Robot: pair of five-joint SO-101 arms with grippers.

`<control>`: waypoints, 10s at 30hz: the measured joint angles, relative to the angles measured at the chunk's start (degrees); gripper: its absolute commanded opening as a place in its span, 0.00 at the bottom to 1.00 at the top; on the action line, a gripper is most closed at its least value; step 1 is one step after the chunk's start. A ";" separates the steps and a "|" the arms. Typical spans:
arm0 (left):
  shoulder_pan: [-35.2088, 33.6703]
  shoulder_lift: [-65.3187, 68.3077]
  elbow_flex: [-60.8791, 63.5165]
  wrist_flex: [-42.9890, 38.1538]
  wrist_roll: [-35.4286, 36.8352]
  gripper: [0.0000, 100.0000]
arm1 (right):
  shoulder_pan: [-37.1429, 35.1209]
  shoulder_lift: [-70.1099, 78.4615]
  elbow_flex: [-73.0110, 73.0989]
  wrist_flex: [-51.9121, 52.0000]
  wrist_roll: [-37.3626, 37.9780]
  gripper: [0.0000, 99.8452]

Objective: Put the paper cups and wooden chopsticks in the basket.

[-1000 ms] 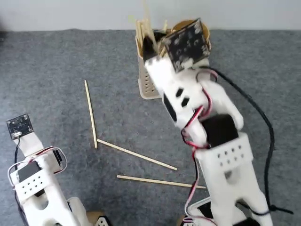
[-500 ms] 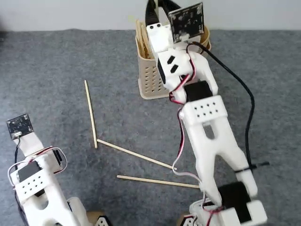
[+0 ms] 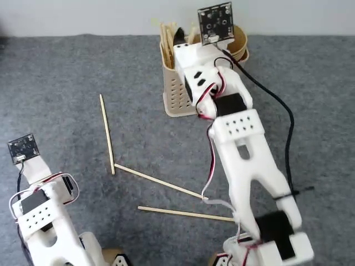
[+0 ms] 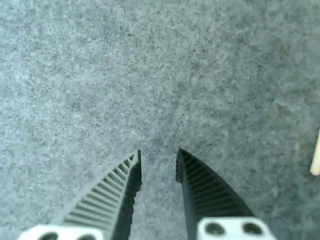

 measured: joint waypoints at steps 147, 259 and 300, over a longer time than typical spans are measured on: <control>0.00 0.00 0.35 -0.88 0.00 0.11 | -36.84 -6.77 42.46 36.31 6.07 0.15; 27.43 123.52 -165.10 47.12 9.05 0.01 | -5.45 -36.75 65.85 16.26 -7.74 0.01; 52.31 84.31 -154.90 9.49 23.82 0.01 | -5.45 -36.75 67.16 16.26 -7.74 0.01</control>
